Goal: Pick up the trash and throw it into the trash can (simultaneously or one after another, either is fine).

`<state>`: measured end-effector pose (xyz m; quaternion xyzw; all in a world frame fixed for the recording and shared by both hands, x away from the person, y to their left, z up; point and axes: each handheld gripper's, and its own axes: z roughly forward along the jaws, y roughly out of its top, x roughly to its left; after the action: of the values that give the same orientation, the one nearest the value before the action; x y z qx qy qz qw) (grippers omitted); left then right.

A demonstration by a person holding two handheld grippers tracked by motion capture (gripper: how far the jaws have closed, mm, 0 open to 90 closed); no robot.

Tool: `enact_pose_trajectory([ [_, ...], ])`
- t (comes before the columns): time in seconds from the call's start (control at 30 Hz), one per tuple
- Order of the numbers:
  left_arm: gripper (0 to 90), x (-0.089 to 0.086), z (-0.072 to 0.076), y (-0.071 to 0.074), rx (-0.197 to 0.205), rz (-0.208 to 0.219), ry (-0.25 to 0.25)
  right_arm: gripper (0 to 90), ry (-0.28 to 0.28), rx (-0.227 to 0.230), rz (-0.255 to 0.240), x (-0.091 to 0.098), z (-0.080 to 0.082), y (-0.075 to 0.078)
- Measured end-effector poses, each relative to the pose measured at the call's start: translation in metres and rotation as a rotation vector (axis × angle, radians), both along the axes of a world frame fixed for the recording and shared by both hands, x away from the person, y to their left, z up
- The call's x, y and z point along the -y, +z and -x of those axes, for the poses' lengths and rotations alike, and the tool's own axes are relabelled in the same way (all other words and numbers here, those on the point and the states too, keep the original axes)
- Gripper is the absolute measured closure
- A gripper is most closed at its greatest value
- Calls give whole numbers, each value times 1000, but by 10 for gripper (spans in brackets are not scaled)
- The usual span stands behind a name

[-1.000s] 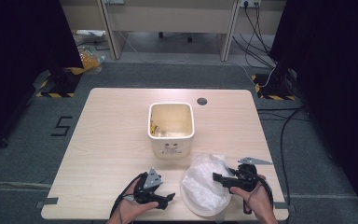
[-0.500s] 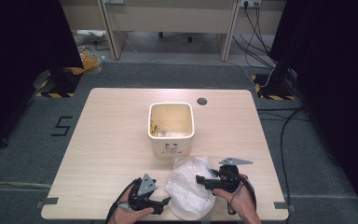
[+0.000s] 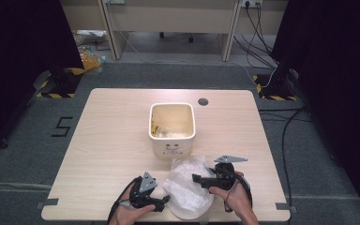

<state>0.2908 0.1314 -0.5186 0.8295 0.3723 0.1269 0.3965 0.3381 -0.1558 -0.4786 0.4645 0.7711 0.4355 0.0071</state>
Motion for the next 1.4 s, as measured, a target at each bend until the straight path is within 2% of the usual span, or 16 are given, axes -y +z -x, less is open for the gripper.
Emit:
enact_pose_trajectory([
  [0.2,157,0,-4,-1,2,-10,9,336,-1,2,2,0,-4,1],
  [0.3,169,7,-7,-3,22,-27,4,341,-13,5,2,5,-3,1],
  [0.33,172,8,-8,-2,17,-34,-2,342,-15,7,2,7,-4,1],
  [0.53,172,18,-15,-2,28,-34,-8,341,-36,-3,-5,18,-5,0],
  [0.8,179,33,-24,-2,49,-51,-22,329,-62,15,10,34,-5,2],
  [1.0,179,44,-30,-1,55,-59,-19,317,-84,71,51,43,-3,11],
  [1.23,182,42,-27,-1,70,-51,-19,325,-101,98,64,51,-1,17],
  [1.3,180,36,-25,0,70,-49,-19,323,-107,106,59,54,-1,19],
  [1.4,174,21,-19,8,78,-18,-10,301,-124,153,85,56,1,27],
])
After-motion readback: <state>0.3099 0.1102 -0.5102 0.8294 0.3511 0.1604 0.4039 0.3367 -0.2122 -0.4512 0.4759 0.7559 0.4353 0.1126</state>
